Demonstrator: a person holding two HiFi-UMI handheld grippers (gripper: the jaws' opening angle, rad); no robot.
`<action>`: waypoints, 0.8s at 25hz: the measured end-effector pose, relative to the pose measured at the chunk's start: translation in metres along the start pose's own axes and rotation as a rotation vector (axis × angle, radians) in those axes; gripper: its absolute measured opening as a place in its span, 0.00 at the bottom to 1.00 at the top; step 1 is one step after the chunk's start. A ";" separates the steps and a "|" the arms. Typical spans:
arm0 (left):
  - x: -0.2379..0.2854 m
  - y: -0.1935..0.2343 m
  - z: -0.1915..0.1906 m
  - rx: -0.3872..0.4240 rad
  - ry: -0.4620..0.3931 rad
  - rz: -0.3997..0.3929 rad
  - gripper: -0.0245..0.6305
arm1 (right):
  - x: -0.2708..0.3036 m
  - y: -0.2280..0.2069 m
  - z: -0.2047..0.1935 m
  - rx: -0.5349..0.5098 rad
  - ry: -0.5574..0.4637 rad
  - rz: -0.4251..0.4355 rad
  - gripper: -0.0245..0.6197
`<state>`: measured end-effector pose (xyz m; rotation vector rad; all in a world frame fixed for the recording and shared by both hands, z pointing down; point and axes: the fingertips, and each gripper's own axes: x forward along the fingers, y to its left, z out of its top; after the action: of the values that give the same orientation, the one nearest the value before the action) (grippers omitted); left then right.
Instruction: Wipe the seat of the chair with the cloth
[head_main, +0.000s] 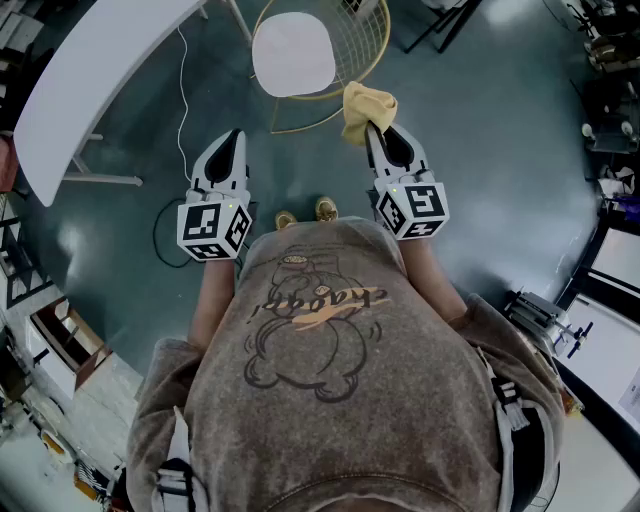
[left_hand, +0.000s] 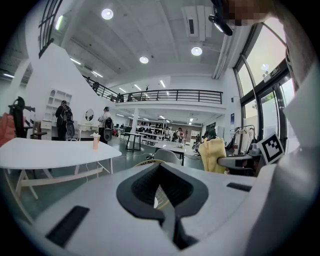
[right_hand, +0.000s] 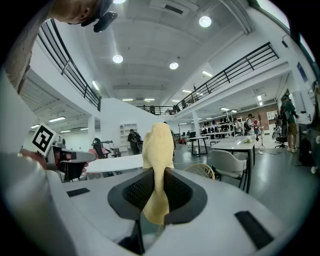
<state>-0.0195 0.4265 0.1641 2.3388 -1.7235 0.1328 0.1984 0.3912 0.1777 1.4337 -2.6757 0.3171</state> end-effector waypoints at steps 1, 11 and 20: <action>0.002 0.000 -0.001 -0.001 0.002 -0.001 0.05 | 0.001 -0.001 0.000 0.000 0.000 -0.002 0.15; 0.020 -0.013 -0.002 -0.005 0.013 0.006 0.05 | -0.005 -0.023 0.006 0.028 -0.019 0.005 0.15; 0.043 -0.036 -0.008 -0.021 -0.015 0.053 0.05 | -0.007 -0.062 0.002 0.016 -0.019 0.047 0.15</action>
<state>0.0278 0.3988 0.1760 2.2860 -1.7858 0.1066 0.2542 0.3630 0.1834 1.3863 -2.7314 0.3303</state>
